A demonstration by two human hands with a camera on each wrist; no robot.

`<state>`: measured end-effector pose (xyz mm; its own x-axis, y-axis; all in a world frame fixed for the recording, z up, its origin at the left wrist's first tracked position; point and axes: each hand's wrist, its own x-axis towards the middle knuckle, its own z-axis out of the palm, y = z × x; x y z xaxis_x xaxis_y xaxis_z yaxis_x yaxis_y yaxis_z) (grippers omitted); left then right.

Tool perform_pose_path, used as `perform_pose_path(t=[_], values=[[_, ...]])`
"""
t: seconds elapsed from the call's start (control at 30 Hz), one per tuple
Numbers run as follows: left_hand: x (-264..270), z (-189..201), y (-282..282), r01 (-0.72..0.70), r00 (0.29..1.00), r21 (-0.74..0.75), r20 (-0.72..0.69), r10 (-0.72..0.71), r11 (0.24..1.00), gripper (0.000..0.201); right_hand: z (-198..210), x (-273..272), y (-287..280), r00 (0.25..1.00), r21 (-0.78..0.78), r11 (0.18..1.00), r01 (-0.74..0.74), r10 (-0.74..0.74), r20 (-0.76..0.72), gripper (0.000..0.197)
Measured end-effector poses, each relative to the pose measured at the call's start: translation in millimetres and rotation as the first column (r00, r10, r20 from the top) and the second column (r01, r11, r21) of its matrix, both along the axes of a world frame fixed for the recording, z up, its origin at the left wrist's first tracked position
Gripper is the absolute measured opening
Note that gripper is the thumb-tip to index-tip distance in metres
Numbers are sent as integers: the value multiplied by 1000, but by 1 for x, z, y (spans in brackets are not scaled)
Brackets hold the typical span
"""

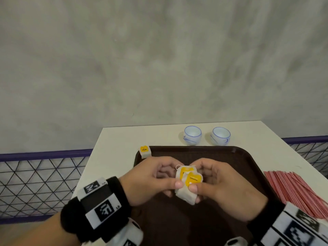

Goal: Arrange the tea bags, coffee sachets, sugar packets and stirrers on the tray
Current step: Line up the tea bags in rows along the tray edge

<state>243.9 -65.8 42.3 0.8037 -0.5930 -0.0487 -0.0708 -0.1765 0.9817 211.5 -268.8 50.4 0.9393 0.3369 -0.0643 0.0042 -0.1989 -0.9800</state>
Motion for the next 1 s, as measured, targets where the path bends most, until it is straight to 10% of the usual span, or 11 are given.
perform_pose_path(t=[0.53, 0.7, 1.0], values=[[31, -16, 4, -218, 976, -6, 7, 218, 976, 10, -17, 12, -14, 994, -155, 984, 84, -93, -54, 18], [101, -48, 36, -530, 846, 285, 245, 473, 799, 10, -16, 12, -25, 991, -244, 961, 133, -137, 4, 17], [141, -80, 50, -527, 849, 570, 308, 430, 631, 15, -11, 2, -46, 988, -351, 924, 153, -156, 20, 13]])
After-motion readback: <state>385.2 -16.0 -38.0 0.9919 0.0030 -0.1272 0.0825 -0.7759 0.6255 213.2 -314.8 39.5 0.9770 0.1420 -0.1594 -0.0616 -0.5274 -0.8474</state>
